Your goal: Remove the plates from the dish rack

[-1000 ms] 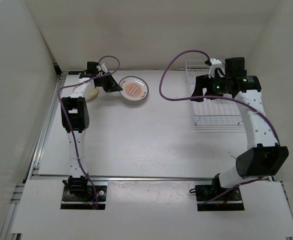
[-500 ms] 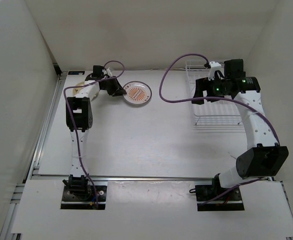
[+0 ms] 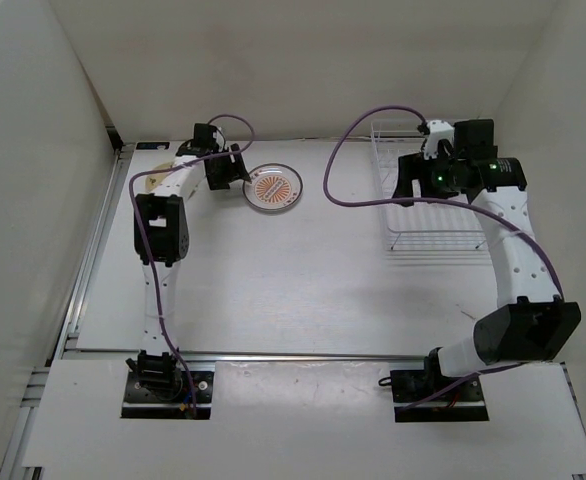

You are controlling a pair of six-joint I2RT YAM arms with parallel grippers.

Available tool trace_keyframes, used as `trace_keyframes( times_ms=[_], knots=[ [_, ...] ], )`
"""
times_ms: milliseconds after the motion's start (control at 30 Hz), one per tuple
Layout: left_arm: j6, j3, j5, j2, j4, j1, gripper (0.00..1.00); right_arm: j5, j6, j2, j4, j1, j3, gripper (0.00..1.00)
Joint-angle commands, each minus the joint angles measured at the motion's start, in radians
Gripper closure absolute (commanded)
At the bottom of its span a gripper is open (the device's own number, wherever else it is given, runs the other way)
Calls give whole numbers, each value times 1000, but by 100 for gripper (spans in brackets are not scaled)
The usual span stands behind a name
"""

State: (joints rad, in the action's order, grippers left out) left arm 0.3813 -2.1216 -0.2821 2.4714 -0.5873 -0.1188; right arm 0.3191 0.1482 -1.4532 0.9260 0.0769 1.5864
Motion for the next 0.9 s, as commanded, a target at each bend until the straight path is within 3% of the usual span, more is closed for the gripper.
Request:
trace_keyframes(
  times_ms=[0,67,133,233,300,333,367,500,600,733,867],
  knots=[
    [-64,-15,227,-164,-49,-24,18,-275,-42,36,-150,-34,-6,12],
    [-94,-15,306,-204,-49,-33,18,-395,-42,7,-182,-70,27,12],
    [-122,-26,337,-270,-49,-51,18,-396,-27,-44,-191,-106,59,12],
    [-146,-26,267,-359,-49,-51,18,-370,-36,-116,-191,-170,116,18],
    [-169,-8,198,-406,-58,-51,18,-327,-36,-175,-200,-204,159,27],
    [-170,6,160,-457,-59,-51,18,-327,-36,-199,-200,-216,178,34],
    [-195,40,77,-482,-59,-51,18,-313,-36,-222,-200,-216,200,49],
    [-246,121,-69,-595,-80,-51,18,-301,-24,-355,-200,-226,325,72],
    [-308,179,-124,-673,-109,-51,16,-316,-24,-426,-200,-226,403,72],
    [-349,248,-137,-761,-146,-51,16,-350,-6,-498,-211,-217,454,61],
    [-371,292,-137,-798,-158,-51,15,-377,13,-559,-220,-216,498,60]
  ],
)
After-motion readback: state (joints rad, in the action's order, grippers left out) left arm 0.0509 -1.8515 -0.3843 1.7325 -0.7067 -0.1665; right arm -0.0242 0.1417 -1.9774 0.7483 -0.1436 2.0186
